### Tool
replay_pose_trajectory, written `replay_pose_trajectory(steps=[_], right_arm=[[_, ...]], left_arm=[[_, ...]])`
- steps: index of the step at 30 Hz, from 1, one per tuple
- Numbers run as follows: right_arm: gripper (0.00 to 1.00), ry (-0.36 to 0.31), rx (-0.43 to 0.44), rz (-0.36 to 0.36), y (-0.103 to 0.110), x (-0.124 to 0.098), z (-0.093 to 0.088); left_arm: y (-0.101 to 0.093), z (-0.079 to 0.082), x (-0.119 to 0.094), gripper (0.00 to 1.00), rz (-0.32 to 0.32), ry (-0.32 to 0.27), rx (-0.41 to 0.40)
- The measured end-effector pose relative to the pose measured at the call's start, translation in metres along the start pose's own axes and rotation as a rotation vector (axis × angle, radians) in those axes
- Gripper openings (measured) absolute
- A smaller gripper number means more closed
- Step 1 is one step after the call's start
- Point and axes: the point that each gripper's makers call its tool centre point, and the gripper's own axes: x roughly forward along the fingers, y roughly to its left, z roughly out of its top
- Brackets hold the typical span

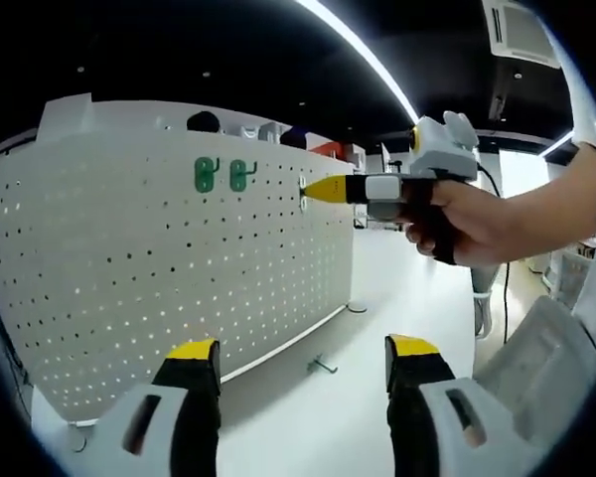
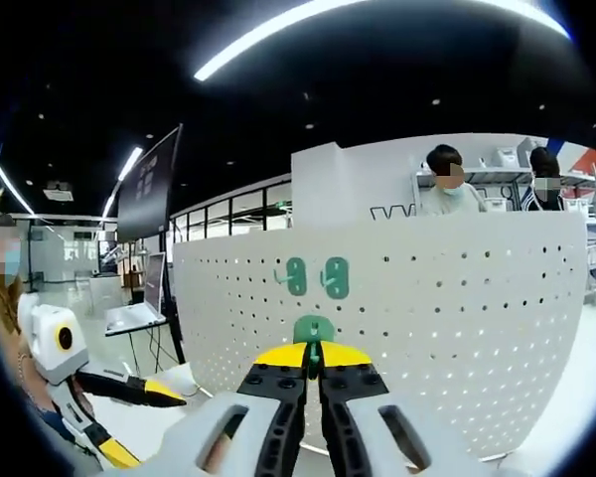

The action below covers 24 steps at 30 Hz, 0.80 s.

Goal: Insert the hook assembly into the mounting plate slot until the hook locks in place.

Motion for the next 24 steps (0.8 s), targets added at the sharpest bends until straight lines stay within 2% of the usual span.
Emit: replay_pose_trajectory(steps=[24], right_arm=[[0.00,-0.036,-0.034,-0.083,-0.035,0.018,0.019]], left_arm=[[0.002,-0.014,-0.014,0.70,0.007,0.035,-0.004]])
